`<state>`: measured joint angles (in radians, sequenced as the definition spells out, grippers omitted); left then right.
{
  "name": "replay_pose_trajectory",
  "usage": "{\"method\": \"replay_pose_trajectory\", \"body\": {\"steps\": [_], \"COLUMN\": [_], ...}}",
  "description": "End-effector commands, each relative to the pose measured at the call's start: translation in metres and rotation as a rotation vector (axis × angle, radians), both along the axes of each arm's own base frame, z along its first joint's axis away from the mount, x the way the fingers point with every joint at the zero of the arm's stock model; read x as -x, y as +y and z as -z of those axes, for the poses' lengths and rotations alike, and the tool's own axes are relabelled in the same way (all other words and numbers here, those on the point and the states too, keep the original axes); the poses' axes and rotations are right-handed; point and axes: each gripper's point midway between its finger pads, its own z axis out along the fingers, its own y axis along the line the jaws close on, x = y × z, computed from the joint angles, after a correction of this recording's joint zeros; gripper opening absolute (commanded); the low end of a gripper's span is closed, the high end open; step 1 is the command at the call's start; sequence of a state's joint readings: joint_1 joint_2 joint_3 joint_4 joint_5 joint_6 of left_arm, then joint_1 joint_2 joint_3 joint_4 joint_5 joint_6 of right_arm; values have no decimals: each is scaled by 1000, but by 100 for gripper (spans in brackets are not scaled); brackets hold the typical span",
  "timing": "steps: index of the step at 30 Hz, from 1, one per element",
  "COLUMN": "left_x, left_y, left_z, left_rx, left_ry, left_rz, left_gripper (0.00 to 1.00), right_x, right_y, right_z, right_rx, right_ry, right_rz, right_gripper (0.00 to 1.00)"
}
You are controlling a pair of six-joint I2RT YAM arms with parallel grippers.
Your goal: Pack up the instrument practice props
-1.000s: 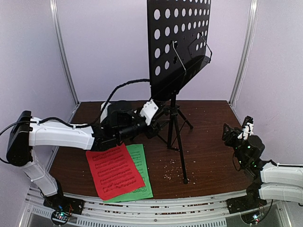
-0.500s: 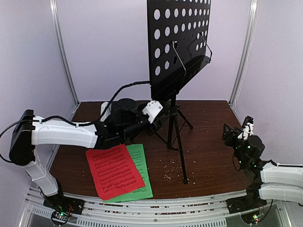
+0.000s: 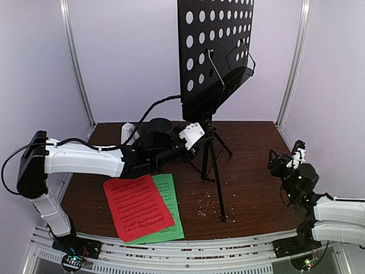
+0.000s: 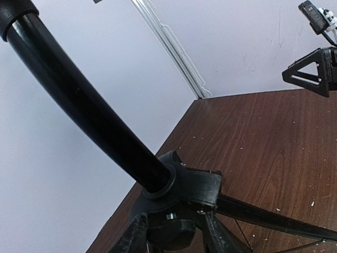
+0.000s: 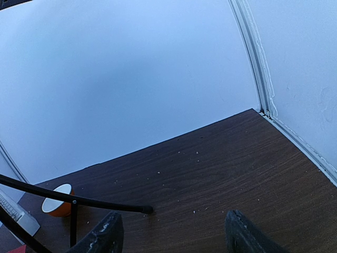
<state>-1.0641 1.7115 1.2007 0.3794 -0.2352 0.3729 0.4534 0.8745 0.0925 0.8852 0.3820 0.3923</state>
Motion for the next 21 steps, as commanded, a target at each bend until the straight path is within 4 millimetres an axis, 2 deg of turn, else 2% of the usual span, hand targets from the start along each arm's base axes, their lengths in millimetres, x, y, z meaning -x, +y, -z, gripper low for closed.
{"method": "replay_pose_trajectory", "body": {"steps": [1,8,13,17,21], "left_x": [-2,-2,-2,0,2], "left_y": [-5,-4,-1,-2,1], "left_z": [-11,-10,-14,-16,-11], "left_rx": [2,20,97,205,352], "left_ry": [-36,-9,63,234,470], "left_rz": [-4,-16,-32,0,79], "left_gripper": [35,22,13,7,5], "right_x": [1,1,1,1,0], "right_y": [-5,-5,-5,-5,-6], "right_z": [-1,0,-1,-1,-1], "right_rx": [-4,-5,-5,-5,-7], "right_ry": [-5,-3,-4,-3,-2], "right_rz": [25,27,26,27,30], "right_gripper": [68,68,68,68,68]}}
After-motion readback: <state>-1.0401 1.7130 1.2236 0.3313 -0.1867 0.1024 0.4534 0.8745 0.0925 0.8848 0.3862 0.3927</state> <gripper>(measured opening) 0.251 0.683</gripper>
